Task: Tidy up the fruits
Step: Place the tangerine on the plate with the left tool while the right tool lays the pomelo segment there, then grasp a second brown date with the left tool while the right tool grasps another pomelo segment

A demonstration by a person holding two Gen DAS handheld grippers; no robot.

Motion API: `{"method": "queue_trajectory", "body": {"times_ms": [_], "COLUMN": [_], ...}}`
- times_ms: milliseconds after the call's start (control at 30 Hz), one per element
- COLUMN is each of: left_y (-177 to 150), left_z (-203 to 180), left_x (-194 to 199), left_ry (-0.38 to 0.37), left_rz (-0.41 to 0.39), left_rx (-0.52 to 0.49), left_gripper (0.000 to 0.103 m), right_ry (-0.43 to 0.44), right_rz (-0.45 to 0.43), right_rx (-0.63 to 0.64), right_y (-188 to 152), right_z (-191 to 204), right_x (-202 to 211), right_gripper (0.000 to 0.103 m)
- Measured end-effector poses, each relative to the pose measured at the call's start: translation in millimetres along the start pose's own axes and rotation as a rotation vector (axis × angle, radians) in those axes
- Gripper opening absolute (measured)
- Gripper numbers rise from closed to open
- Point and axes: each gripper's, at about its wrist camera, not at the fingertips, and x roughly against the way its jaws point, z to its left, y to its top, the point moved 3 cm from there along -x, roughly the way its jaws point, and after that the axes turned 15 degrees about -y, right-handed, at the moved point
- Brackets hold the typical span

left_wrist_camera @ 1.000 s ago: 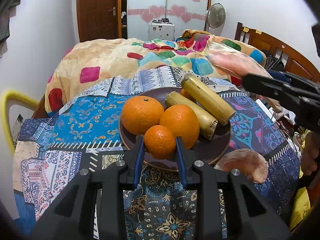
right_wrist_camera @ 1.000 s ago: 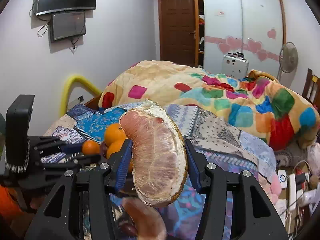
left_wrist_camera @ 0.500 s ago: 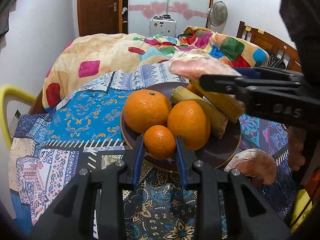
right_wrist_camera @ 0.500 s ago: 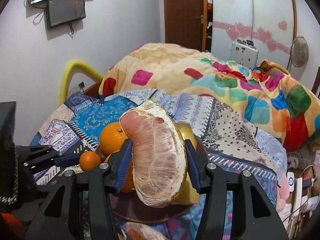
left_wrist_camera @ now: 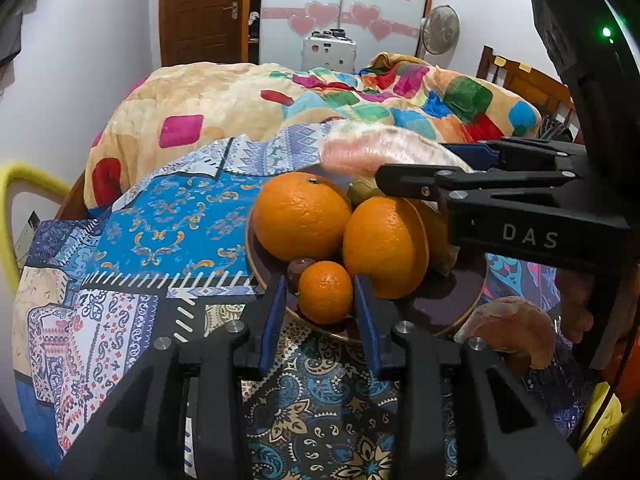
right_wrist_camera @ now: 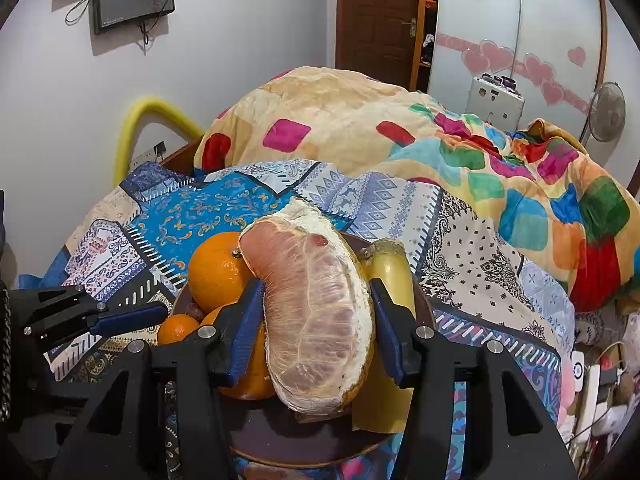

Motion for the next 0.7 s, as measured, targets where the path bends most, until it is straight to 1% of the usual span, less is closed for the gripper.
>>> {"method": "queue_trajectory", "body": {"times_ms": [67, 100, 267, 400, 700], "left_y": [0, 0, 2, 4, 7], "left_z": [0, 1, 1, -3, -31], "left_x": [4, 6, 11, 18, 53], "left_ry": [0.011, 0.012, 0.016, 0.015, 0.018], "left_rz": [-0.020, -0.032, -0.042, -0.050, -0.086], "left_rx": [0.001, 0.003, 0.005, 0.001, -0.031], "left_gripper": [0.045, 0.046, 0.046, 0.046, 0.047], "right_ry": [-0.003, 0.002, 0.024, 0.020, -0.003], "right_rz": [0.003, 0.002, 0.002, -0.022, -0.106], "right_rx": [0.002, 0.000, -0.009, -0.005, -0.022], "right_y": [0, 0, -1, -2, -14], "right_z": [0, 0, -1, -2, -18], "right_x": [0, 0, 3, 18, 75], "right_gripper": [0.049, 0.049, 0.049, 0.049, 0.049]}}
